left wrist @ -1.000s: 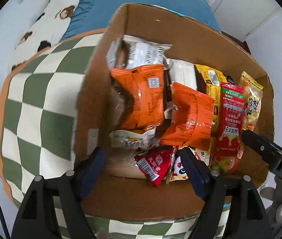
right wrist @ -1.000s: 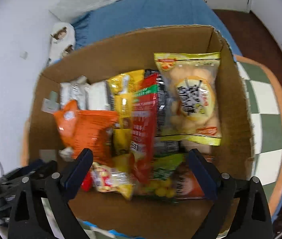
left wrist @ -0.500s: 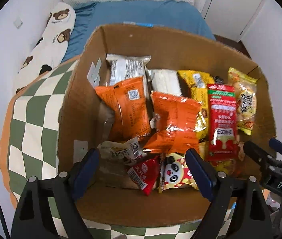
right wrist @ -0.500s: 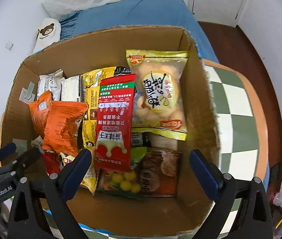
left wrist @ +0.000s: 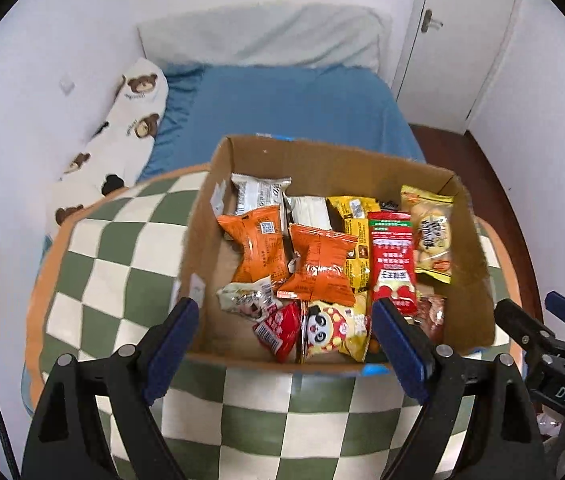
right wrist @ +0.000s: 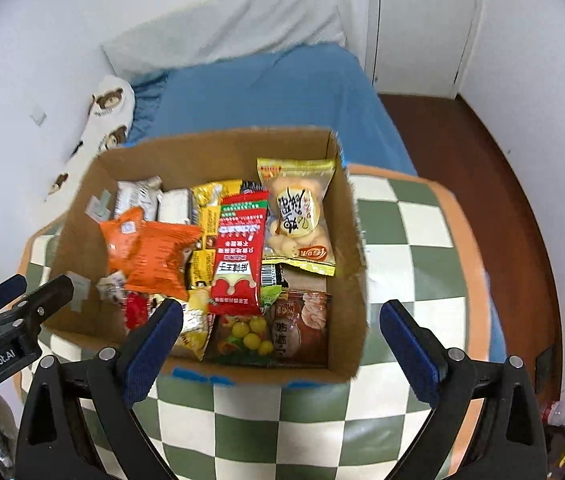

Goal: Organize snacks

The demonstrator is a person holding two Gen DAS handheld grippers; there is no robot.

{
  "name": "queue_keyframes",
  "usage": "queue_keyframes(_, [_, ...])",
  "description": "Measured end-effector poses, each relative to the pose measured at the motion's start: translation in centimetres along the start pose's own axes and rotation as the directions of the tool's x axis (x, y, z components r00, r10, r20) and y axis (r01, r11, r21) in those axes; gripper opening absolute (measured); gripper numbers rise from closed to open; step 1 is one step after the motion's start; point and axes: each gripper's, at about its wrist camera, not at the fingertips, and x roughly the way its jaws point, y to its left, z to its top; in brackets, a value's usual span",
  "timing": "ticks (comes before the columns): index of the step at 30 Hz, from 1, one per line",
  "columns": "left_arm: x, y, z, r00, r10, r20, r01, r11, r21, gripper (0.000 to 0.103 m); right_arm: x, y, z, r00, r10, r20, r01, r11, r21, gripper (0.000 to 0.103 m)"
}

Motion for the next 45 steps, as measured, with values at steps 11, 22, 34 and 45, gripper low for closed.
queue_keyframes(11, [-11.0,-0.1,-6.5,0.989,0.02,0.148,-0.023,1.0,0.018,0.088,-12.7,-0.1,-6.4,0.984,0.006,0.179,-0.003,1.0,-0.016,0.102])
queue_keyframes(22, [-18.4,0.4,-10.2,0.973,0.041,0.228,-0.047,0.999,0.02,0.093,-22.7,1.3,-11.9,0.947,-0.007,0.321,0.03,0.997,-0.068,0.103])
queue_keyframes(34, [-20.4,0.3,-11.1,0.957,0.056,0.286,-0.06,0.998,0.005,0.103,-26.5,2.1,-13.8,0.926,-0.001,0.378,0.043,0.994,-0.101,0.103])
queue_keyframes(45, [-16.4,-0.9,-9.2,0.967,0.054,0.249,-0.063,0.998,0.031,0.103,-23.3,1.7,-11.6,0.939,-0.014,0.343,0.043,0.996,-0.077,0.103])
